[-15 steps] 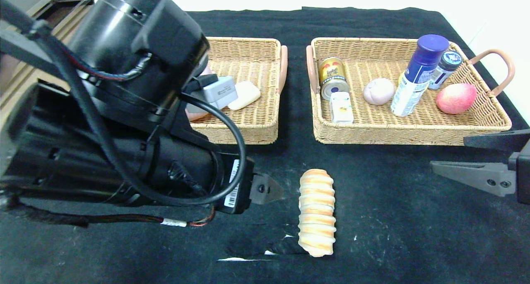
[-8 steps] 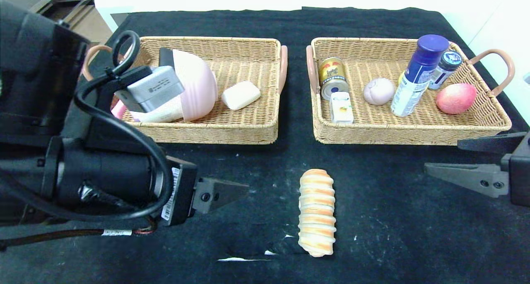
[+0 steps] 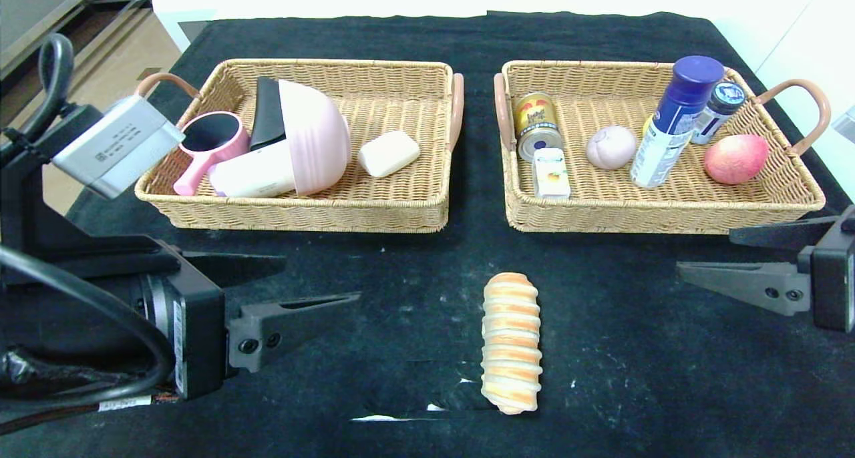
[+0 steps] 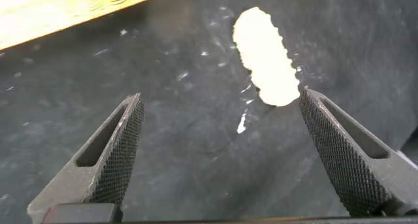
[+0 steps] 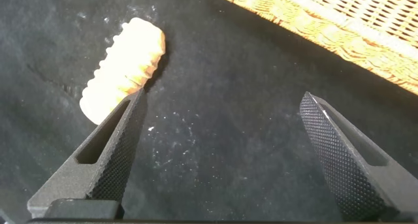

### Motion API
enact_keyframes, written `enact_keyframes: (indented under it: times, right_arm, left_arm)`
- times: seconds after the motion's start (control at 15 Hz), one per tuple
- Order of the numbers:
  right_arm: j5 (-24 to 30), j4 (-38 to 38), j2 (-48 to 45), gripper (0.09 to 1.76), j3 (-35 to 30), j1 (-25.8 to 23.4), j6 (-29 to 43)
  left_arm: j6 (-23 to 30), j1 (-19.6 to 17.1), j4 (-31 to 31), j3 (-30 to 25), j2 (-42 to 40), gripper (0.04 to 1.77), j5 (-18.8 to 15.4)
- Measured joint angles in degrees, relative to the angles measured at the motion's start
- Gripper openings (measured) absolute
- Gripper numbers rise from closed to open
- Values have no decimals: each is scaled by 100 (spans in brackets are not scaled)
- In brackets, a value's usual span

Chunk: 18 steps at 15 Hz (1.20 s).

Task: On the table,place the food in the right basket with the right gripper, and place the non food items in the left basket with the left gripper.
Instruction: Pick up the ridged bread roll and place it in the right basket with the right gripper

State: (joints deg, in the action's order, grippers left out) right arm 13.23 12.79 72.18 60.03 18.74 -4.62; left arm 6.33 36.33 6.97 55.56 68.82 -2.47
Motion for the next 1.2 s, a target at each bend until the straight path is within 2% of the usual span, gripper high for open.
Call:
enact_keyframes:
  times: [0.27,0.47,0.67,1.2]
  right_arm:
    - [2,2,11,171,0,5,2]
    - [13,2,12,171,-24,6,-23]
    - [7,2,0,171,-66,46,-37]
    - [-17,7,4,171,-79,210,-17]
  left_arm:
    - [-297,-425,18,-59,-84,172,-6]
    - [-518,-571,40,-151,-178,172,-5]
    - [-972,-590,24,-308,-261,172,-6]
    - [-1081,-581,-9,-439,-402,172,-11]
